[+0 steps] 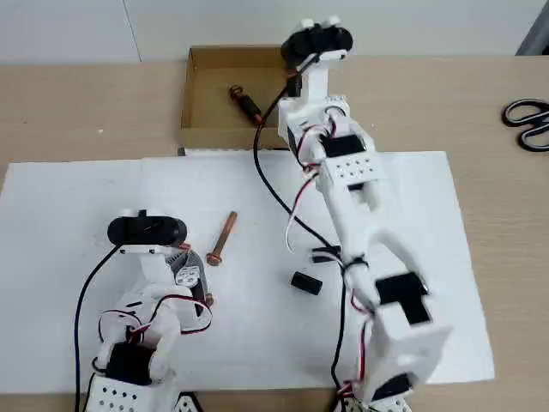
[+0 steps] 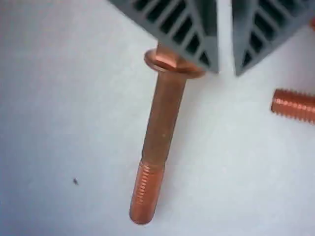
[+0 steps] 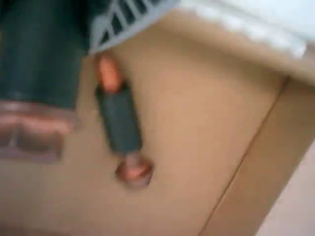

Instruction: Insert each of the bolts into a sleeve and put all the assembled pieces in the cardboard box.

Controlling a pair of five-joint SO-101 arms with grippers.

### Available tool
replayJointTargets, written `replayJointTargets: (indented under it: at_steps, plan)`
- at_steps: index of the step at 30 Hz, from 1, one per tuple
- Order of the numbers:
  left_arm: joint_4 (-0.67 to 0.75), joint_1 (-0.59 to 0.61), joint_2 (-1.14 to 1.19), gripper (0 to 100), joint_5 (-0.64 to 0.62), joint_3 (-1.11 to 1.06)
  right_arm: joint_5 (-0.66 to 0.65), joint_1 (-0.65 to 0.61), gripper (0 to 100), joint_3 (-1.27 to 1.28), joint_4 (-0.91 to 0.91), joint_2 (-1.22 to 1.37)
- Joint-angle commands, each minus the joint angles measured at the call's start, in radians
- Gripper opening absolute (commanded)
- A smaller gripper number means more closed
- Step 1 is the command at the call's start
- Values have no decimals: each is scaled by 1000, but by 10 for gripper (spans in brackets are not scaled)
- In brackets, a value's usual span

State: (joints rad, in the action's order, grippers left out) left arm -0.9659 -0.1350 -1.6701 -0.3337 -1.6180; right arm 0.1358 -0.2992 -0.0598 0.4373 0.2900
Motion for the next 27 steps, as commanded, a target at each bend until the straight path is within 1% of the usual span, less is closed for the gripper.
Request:
replayJointTargets:
  at_steps: [1, 6, 10, 13, 15, 18, 20, 22, 25, 27]
  plan:
    - [23, 5, -8, 6, 0, 4, 9, 1, 2, -190, -51, 90]
    - [21, 5, -8, 6, 0, 4, 9, 1, 2, -364, -87, 277]
    - [21, 5, -8, 6, 0, 4, 5, -13, 4, -508, -77, 421]
    - [21, 5, -8, 6, 0, 4, 0, -15, 8, -571, -73, 498]
    - [20, 5, -8, 6, -2, 4, 0, -15, 57, -578, -70, 510]
    - [20, 5, -8, 6, -2, 4, 0, -18, 195, -582, -28, 510]
    - [20, 5, -8, 6, -2, 4, 2, -21, 254, -582, -18, 510]
    - [20, 5, -8, 6, -2, 4, 2, -21, 250, -582, -18, 509]
    - [20, 5, -5, 6, -2, 4, 6, -21, 217, -583, -15, 464]
    - [20, 5, -5, 6, -2, 5, 8, -21, 188, -583, 27, 401]
